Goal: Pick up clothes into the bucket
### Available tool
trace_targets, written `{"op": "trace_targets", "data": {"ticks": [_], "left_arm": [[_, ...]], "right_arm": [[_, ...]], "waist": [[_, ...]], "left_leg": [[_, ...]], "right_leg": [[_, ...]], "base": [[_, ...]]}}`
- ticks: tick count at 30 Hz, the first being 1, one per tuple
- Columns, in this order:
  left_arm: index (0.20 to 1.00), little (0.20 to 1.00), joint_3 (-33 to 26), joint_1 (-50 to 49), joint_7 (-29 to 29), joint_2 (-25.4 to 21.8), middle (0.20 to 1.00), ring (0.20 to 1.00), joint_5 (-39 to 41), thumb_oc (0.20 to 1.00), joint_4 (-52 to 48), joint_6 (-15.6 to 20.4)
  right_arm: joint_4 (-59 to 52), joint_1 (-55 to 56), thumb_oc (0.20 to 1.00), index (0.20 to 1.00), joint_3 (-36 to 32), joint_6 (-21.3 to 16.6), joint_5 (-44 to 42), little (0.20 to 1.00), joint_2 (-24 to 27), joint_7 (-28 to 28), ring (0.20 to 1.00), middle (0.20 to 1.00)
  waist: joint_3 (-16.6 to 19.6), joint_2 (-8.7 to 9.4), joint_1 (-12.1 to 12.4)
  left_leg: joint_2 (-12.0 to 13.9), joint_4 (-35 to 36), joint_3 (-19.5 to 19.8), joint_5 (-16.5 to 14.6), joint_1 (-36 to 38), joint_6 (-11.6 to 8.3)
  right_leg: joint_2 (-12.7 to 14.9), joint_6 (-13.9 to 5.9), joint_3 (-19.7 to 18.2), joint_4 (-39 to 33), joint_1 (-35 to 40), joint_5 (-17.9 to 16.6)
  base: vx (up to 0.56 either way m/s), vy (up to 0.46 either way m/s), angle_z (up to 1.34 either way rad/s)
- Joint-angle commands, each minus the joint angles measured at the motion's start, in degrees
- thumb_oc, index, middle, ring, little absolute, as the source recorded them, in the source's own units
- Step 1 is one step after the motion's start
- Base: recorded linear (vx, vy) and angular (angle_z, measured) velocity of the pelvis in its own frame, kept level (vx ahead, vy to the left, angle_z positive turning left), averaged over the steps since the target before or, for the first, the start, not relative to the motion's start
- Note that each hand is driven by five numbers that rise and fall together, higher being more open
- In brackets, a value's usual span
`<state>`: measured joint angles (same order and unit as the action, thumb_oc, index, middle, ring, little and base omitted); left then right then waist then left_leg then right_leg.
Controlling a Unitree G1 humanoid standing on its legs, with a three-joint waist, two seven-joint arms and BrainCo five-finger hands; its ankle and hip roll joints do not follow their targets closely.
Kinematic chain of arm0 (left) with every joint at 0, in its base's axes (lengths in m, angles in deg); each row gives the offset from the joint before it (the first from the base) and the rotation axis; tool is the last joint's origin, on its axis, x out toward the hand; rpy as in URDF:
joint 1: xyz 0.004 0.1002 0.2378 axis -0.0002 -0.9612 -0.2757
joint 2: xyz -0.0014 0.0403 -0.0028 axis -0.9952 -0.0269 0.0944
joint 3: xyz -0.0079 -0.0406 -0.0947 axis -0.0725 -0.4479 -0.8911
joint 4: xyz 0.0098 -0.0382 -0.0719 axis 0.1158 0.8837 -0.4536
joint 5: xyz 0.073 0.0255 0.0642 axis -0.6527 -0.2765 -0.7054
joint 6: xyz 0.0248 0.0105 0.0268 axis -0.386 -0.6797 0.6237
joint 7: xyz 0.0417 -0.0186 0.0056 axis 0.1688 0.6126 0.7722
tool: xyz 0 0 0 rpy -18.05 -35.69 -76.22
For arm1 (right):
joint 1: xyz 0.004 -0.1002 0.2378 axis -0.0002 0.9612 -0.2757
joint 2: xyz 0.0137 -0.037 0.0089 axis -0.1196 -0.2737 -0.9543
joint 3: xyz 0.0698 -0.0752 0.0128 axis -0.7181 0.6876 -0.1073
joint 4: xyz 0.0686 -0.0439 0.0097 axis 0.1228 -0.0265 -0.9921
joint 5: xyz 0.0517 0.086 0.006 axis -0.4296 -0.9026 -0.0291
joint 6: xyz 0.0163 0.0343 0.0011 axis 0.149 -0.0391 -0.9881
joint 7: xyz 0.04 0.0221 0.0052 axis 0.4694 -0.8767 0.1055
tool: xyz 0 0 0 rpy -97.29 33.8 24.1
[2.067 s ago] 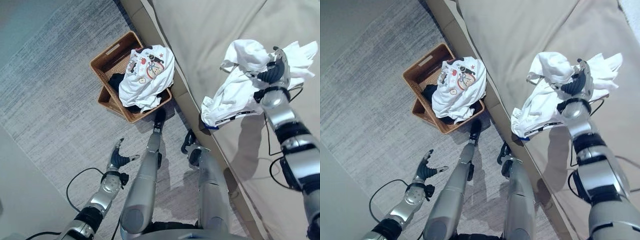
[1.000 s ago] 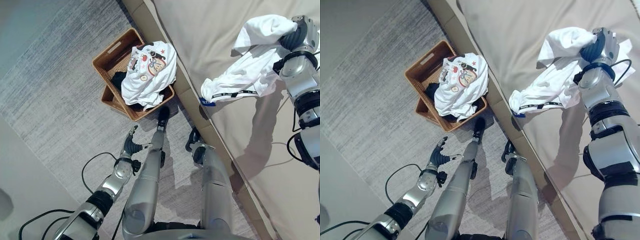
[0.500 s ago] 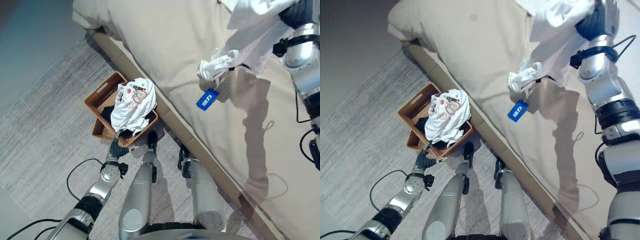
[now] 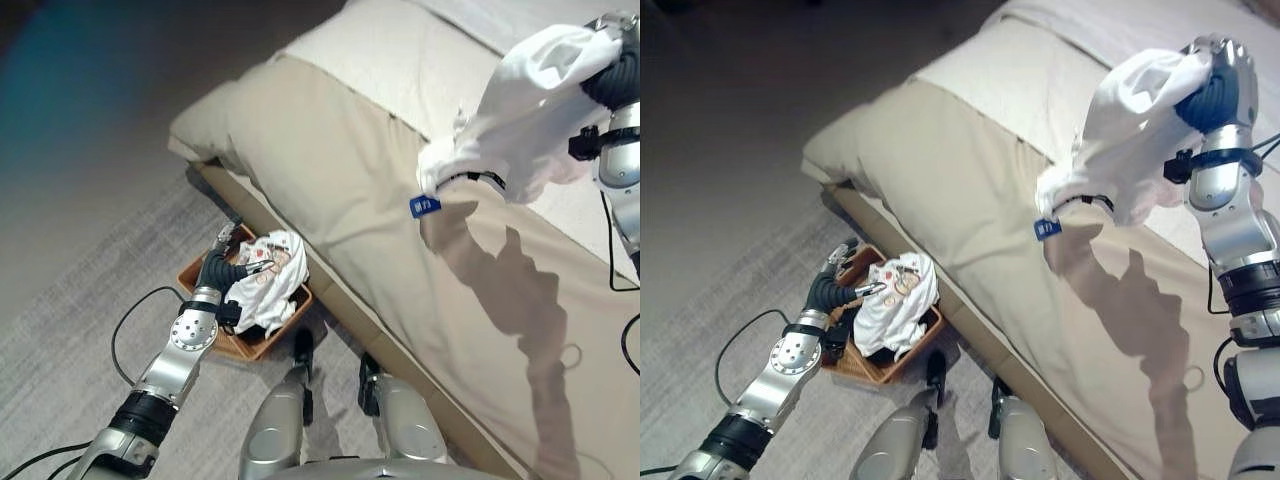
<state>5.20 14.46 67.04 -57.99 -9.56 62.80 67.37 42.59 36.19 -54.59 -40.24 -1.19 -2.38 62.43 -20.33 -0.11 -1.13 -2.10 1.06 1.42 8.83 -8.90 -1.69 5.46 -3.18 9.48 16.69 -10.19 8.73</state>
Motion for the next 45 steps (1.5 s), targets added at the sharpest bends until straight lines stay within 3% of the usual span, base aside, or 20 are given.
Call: {"op": "trace_targets", "data": {"ticks": [1, 5, 8, 19, 30, 45], "left_arm": [[1.0, 1.0, 0.6, -0.4, -4.4, -2.7, 1.0, 1.0, 5.1, 1.0, -5.2, 2.6], [1.0, 1.0, 4.0, 7.2, -8.9, -8.7, 1.0, 1.0, 7.5, 1.0, -13.4, 1.3], [1.0, 1.0, 7.1, 12.8, -9.6, -9.1, 1.0, 1.0, 7.4, 1.0, -14.6, 0.4], [1.0, 1.0, 16.4, 25.7, -9.5, -1.6, 1.0, 1.0, 8.5, 1.0, -6.9, -2.0], [1.0, 1.0, 22.5, 32.0, -10.4, 1.1, 1.0, 1.0, 13.4, 1.0, -5.0, -2.8], [1.0, 1.0, 28.7, 35.3, -11.9, 5.0, 1.0, 1.0, 20.5, 1.0, -2.6, -4.0]], "right_arm": [[-3.6, -1.6, 0.2, 0.2, 0.4, -3.0, -1.3, 0.2, 1.5, -2.5, 0.2, 0.2], [-6.1, -1.0, 0.2, 0.2, 4.3, -2.9, -5.0, 0.2, 1.5, -9.0, 0.2, 0.2], [-8.5, -0.5, 0.2, 0.2, 6.2, -2.4, -6.8, 0.2, 0.7, -12.0, 0.2, 0.2], [-20.2, -0.2, 0.2, 0.2, 9.9, -2.2, -11.8, 0.2, -4.6, -18.0, 0.2, 0.2], [-26.9, -4.5, 0.2, 0.2, 17.3, -2.7, -14.6, 0.2, -8.2, -21.4, 0.2, 0.2], [-32.6, -7.1, 0.2, 0.2, 21.3, -3.9, -19.8, 0.2, -13.7, -22.8, 0.2, 0.2]], "waist": [[7.3, 3.42, -0.4], [11.5, 3.5, -1.1], [13.4, 3.48, -1.5], [16.4, 3.3, -2.3], [16.8, 3.14, -2.0], [16.4, 2.97, -2.2]], "left_leg": [[0.7, -4.4, 0.3, -9.3, 3.4, -0.79], [1.7, -3.3, -0.5, -10.0, 7.1, -1.25], [2.1, -2.5, -0.8, -10.1, 8.7, -1.47], [2.8, -1.2, -1.7, -10.6, 12.3, -1.58], [3.0, -1.0, -1.1, -10.4, 13.2, -1.79], [3.0, -0.8, -0.2, -10.1, 13.1, -1.9]], "right_leg": [[3.2, -5.63, 0.4, -10.6, 4.3, -9.0], [2.6, -5.6, 0.1, -13.0, 8.1, -8.7], [2.3, -5.58, 0.1, -14.0, 9.9, -8.6], [1.8, -5.31, -0.2, -16.3, 14.0, -8.4], [1.5, -5.01, 0.4, -16.9, 15.6, -8.1], [1.6, -4.93, 1.5, -16.9, 16.0, -8.0]], "base": [[0.11, -0.032, 0.02], [0.11, -0.043, 0.0], [0.1, -0.05, -0.05], [0.03, -0.021, -0.09], [0.0, 0.0, 0.0], [0.0, 0.004, 0.03]]}}
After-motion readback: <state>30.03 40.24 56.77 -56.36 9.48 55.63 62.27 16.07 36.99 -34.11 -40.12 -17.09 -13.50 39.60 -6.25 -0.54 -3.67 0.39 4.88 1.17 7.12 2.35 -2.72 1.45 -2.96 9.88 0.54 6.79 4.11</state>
